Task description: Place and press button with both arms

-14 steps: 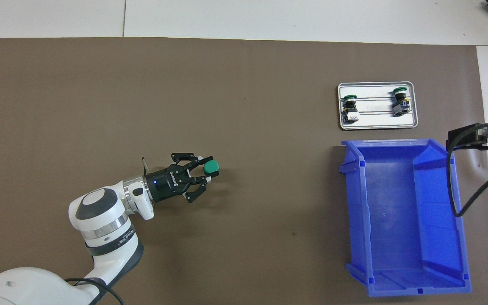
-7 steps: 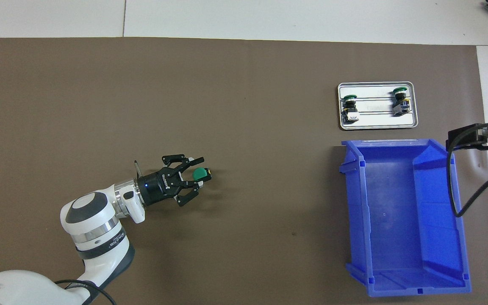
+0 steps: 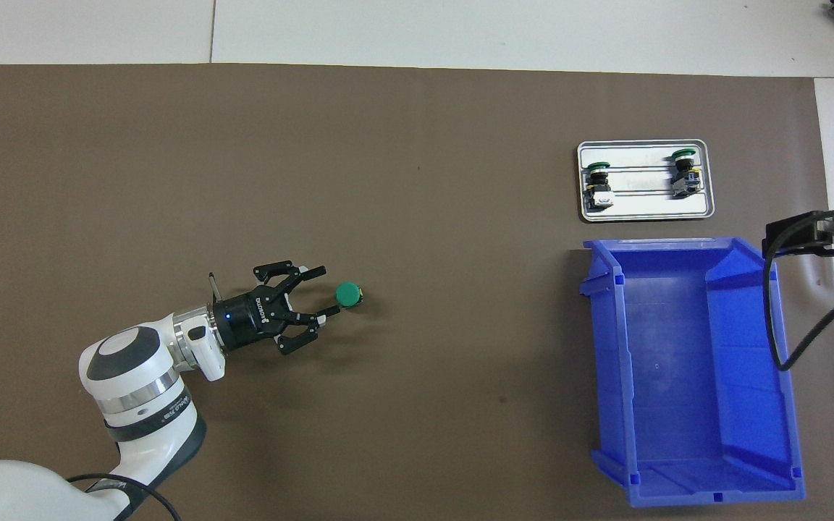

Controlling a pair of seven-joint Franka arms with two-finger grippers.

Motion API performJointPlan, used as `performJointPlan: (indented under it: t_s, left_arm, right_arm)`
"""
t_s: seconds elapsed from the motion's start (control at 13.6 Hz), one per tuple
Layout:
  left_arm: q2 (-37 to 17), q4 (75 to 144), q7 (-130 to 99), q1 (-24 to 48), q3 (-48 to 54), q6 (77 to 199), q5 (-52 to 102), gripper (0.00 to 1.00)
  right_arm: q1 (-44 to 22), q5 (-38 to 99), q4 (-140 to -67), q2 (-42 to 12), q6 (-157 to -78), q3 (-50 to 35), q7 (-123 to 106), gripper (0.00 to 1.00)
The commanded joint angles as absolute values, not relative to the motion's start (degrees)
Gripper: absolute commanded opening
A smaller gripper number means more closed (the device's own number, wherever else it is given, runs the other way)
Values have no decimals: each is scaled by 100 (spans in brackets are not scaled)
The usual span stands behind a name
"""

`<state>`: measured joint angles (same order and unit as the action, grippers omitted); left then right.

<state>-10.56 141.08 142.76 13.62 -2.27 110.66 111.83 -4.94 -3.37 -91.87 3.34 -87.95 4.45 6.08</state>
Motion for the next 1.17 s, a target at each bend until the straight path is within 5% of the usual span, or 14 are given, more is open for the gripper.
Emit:
performJointPlan:
  t_s: [0.0, 0.15, 0.59, 1.1]
  left_arm:
    - [-844, 14256, 14142, 1310, -220, 10986, 11118, 75]
    - [-809, 14221, 13940, 1301, -229, 11039, 10917, 81]
    - [-756, 13808, 12755, 660, -246, 11188, 9152, 81]
    - [-211, 13395, 10355, 739, -255, 12611, 7164, 81]
  right_arm:
    - [-466, -255, -9255, 431, -8745, 439, 466, 100]
    - [-466, -246, -9255, 431, -8745, 439, 475, 100]
    - [-466, -255, -9255, 431, -8745, 439, 466, 100]
    - [-466, -246, -9255, 431, -8745, 439, 475, 100]
